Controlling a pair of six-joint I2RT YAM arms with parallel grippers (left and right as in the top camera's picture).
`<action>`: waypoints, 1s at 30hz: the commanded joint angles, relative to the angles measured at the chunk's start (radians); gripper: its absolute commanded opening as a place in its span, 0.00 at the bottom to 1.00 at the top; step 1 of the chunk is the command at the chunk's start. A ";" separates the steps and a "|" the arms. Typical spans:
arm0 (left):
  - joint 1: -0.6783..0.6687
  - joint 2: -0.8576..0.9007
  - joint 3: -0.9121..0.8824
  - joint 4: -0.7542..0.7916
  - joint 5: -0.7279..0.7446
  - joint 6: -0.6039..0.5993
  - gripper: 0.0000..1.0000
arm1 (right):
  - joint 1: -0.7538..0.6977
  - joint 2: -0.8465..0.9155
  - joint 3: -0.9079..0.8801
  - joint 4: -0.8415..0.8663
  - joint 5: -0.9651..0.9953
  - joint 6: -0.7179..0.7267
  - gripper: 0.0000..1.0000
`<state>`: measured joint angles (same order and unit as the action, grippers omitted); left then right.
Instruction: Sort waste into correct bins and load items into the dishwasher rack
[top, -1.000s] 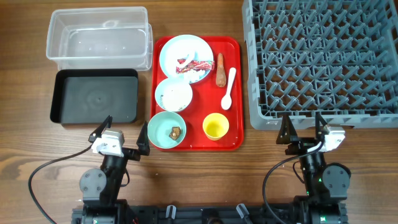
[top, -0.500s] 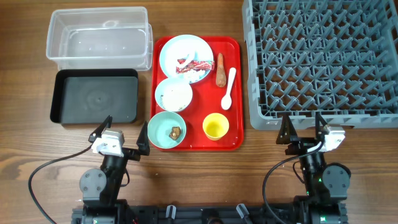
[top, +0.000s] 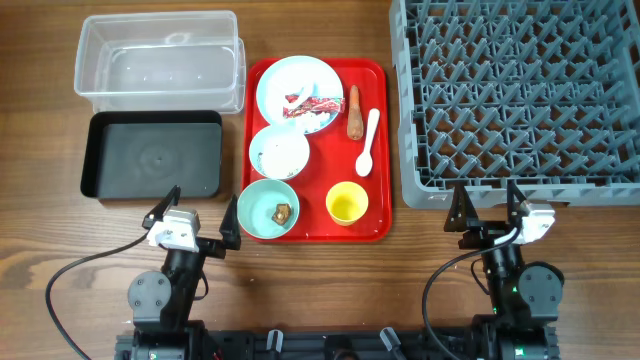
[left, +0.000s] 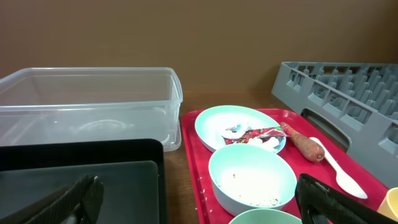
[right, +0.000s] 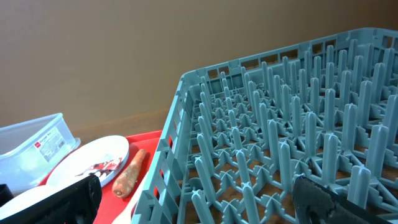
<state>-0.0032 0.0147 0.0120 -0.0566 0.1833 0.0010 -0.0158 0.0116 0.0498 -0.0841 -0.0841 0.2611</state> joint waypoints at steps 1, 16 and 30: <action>0.007 -0.012 -0.006 -0.002 -0.002 -0.009 1.00 | 0.005 -0.007 -0.006 0.068 0.031 0.066 1.00; 0.007 0.496 0.493 0.072 0.123 0.021 1.00 | 0.005 0.496 0.658 -0.015 -0.295 -0.190 1.00; -0.209 2.014 1.821 -0.735 0.343 0.394 1.00 | 0.005 0.929 1.029 -0.473 -0.412 -0.180 1.00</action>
<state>-0.2050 1.9240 1.8126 -0.7624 0.4984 0.2726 -0.0158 0.9237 1.0595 -0.5354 -0.4717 0.0807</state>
